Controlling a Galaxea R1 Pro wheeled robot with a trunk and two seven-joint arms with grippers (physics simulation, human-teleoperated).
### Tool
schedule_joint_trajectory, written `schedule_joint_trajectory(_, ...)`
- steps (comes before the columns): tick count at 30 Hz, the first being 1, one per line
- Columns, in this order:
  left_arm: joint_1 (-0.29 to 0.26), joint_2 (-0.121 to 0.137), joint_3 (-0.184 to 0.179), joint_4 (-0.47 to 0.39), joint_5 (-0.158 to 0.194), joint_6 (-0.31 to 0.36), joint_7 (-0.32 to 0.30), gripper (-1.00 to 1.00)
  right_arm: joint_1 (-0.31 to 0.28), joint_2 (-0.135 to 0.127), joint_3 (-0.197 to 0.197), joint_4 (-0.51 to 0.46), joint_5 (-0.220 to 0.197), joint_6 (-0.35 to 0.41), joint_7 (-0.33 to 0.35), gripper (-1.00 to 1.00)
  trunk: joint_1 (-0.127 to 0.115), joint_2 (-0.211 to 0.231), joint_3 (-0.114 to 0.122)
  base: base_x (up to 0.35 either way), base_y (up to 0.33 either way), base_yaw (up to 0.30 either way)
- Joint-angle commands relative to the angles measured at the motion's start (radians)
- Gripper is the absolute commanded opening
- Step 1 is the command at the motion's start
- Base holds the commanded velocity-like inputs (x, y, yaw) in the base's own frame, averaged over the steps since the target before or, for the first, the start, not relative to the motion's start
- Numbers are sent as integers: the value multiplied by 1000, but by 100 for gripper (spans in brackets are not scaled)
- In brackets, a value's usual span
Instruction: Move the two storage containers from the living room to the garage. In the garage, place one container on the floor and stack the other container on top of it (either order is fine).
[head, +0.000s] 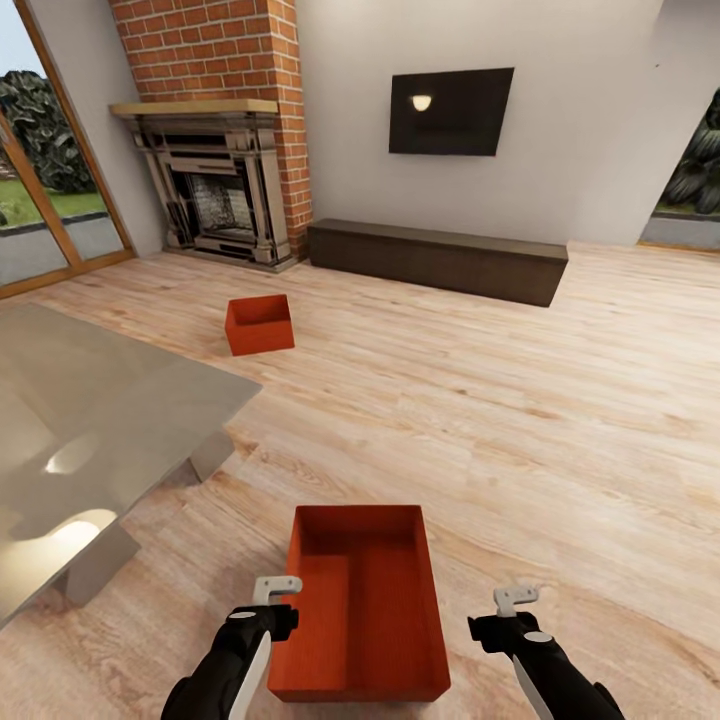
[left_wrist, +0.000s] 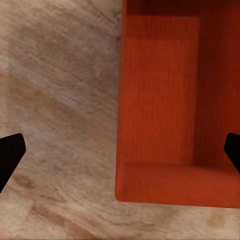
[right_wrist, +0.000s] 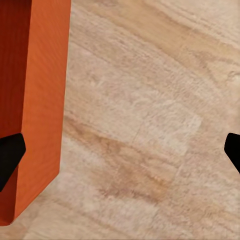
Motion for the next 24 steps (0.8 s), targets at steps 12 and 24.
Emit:
schedule_joint_trajectory(12,0,-1,2,-1,-6,6,1,100,0,0,0,-3,13,-6,1,100,46,-85,-39,51,29,0)
schedule_joint_trajectory(24,0,-2,2,-1,-5,5,1,100,0,0,0,-4,12,-6,1,100,92,-169,-76,93,53,0)
